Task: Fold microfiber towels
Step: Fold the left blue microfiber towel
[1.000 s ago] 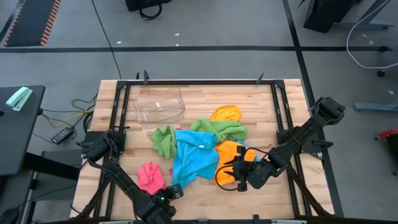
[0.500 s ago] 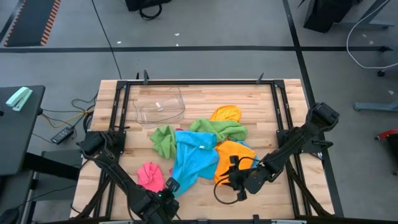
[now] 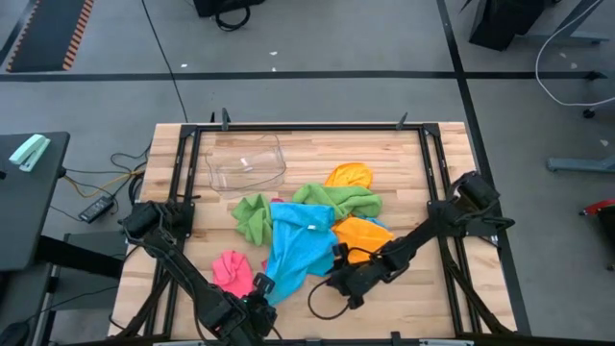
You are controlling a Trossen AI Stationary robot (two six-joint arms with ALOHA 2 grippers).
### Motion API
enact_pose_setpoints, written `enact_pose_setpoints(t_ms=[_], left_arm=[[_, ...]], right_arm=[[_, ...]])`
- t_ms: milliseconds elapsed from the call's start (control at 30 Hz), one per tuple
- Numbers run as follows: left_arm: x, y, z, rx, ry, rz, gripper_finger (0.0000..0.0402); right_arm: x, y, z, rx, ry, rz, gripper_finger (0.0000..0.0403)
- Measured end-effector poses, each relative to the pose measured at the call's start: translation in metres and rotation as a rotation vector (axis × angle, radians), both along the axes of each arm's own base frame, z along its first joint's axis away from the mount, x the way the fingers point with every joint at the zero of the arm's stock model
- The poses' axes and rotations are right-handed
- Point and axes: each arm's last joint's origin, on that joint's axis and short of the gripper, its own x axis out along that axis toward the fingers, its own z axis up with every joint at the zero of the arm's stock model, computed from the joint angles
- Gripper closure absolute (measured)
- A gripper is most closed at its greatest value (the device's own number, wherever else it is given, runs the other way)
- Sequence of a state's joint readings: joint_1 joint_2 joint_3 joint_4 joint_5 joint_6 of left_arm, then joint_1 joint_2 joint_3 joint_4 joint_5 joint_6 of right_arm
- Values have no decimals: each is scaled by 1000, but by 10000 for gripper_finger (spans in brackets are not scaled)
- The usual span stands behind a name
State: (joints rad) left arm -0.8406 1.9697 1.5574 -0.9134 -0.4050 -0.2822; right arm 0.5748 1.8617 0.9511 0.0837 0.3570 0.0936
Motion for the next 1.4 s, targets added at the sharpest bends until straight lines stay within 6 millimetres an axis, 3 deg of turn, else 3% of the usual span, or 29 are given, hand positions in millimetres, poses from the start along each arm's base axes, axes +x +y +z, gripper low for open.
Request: enact_pose_setpoints(t_ms=[233,533,733,1067,1200,1400], left_arm=[[0,1,0,-5,0,15,367],[0,1,0,-3,1,15,395],[0,1,0,-6,1,21,373],[0,1,0,-6,0,21,394],[0,1,0,-10,-1,30,391],[0,2,5,-16,-23,49,389]], right_arm=[[4,-7,-2,-27,20,30,278],[6,-8,-22,-63,66,47,283],[6,-8,-22,-60,65,43,288],[6,-8,-22,-55,72,31,363],[5,-9,-11,-34,48,24,364],[-4,-13,32,31,-13,6,364]])
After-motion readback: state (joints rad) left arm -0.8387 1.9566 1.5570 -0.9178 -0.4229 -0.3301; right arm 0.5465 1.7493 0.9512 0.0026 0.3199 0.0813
